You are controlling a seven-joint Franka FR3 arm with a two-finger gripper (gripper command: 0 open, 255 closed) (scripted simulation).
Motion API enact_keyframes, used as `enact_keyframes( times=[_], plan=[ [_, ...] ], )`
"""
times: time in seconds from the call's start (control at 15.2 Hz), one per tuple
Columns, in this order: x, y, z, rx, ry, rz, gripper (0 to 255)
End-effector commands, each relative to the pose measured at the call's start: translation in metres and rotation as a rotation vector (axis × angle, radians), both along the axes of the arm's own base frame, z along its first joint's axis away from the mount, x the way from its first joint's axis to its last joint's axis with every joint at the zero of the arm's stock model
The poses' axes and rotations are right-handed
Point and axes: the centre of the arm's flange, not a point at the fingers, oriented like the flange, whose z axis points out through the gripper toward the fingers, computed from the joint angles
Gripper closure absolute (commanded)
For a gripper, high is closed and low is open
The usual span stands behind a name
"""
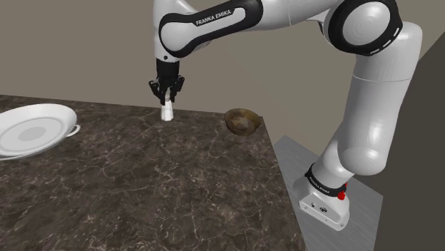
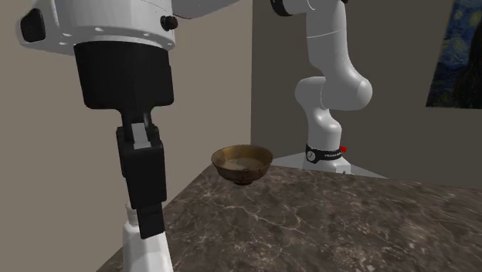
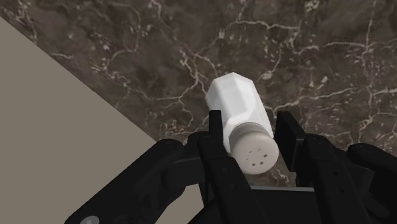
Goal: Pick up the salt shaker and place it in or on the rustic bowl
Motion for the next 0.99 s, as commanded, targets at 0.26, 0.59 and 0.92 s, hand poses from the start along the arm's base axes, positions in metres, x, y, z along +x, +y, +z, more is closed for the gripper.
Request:
enact_keyframes(
  times=[0.26, 0.59, 0.92],
  plan=[
    [0.000, -0.001, 0.031, 0.000, 0.000, 0.000, 255],
    [0.000, -0.001, 0.058, 0.000, 0.000, 0.000, 255],
    [0.000, -0.001, 0.084, 0.000, 0.000, 0.000, 255]
  ],
)
